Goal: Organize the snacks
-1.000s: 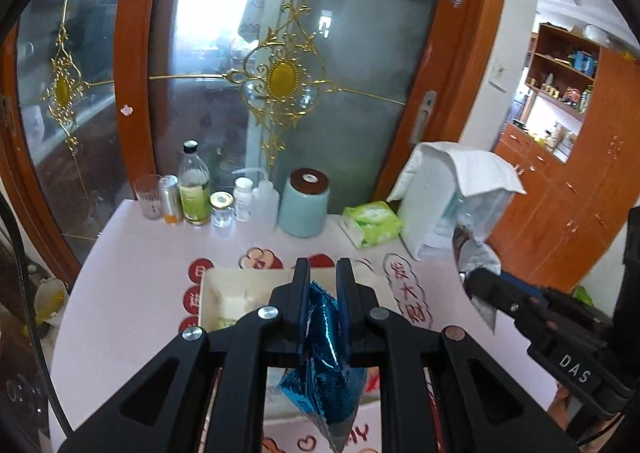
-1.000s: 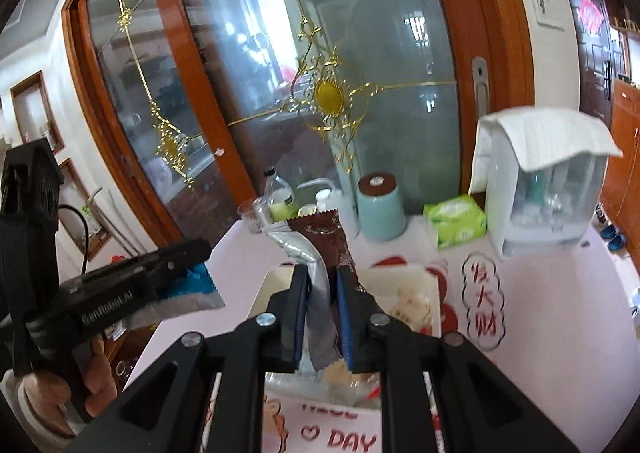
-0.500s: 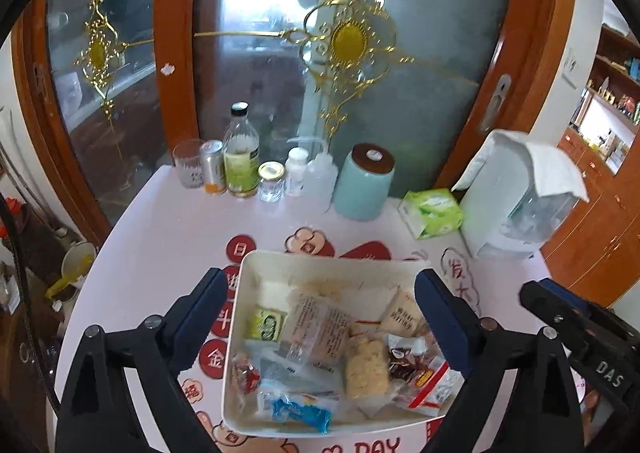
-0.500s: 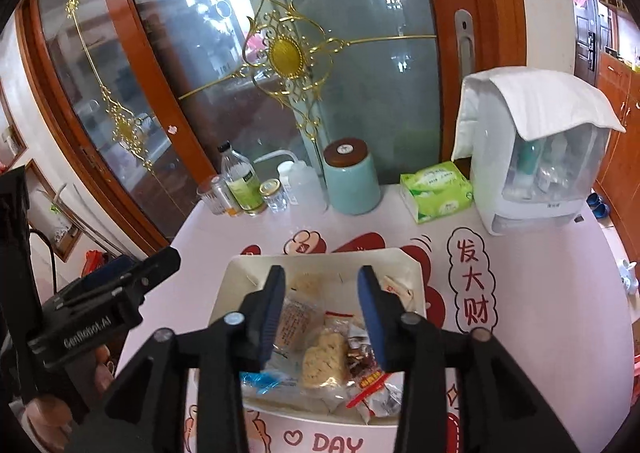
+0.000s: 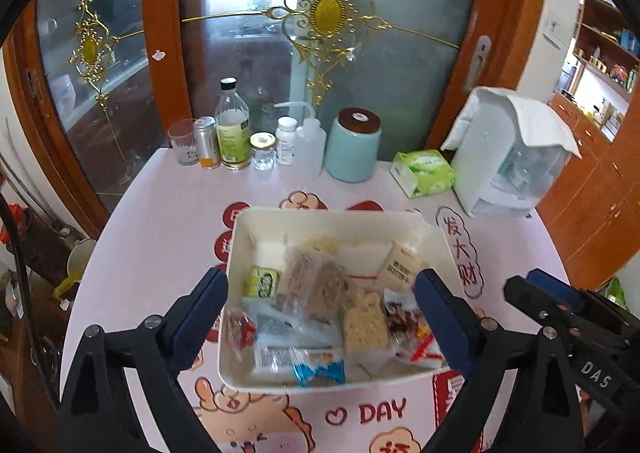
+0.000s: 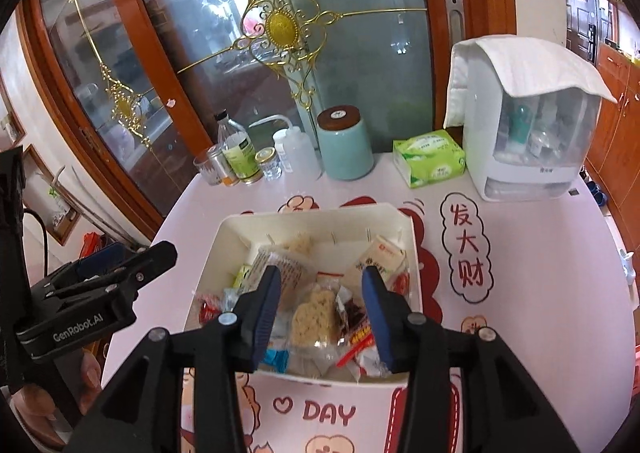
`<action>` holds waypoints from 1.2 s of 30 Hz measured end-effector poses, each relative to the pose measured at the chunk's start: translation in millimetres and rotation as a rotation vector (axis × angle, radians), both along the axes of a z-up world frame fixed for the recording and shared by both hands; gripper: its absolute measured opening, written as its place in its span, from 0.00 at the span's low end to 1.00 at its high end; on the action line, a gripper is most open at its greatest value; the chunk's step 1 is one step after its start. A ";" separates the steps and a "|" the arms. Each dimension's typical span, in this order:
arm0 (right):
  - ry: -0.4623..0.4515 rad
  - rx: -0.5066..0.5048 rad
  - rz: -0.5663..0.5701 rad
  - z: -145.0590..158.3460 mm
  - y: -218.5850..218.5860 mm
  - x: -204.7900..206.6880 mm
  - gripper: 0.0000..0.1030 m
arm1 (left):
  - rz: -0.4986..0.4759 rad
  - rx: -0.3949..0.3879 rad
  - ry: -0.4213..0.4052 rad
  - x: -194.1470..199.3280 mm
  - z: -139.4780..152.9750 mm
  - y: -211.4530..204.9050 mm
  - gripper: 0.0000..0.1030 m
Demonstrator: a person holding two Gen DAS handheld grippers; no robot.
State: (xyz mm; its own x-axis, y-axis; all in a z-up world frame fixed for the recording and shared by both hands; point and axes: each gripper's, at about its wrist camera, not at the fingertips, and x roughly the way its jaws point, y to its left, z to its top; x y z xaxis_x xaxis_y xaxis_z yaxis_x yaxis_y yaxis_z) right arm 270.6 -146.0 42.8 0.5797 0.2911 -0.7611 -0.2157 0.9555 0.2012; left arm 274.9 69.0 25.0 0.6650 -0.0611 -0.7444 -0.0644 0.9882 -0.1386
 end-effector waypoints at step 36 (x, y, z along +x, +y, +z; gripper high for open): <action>0.023 -0.042 -0.095 -1.3 -52.9 -264.0 0.57 | -0.024 0.109 0.060 -274.5 -0.6 -73.1 0.99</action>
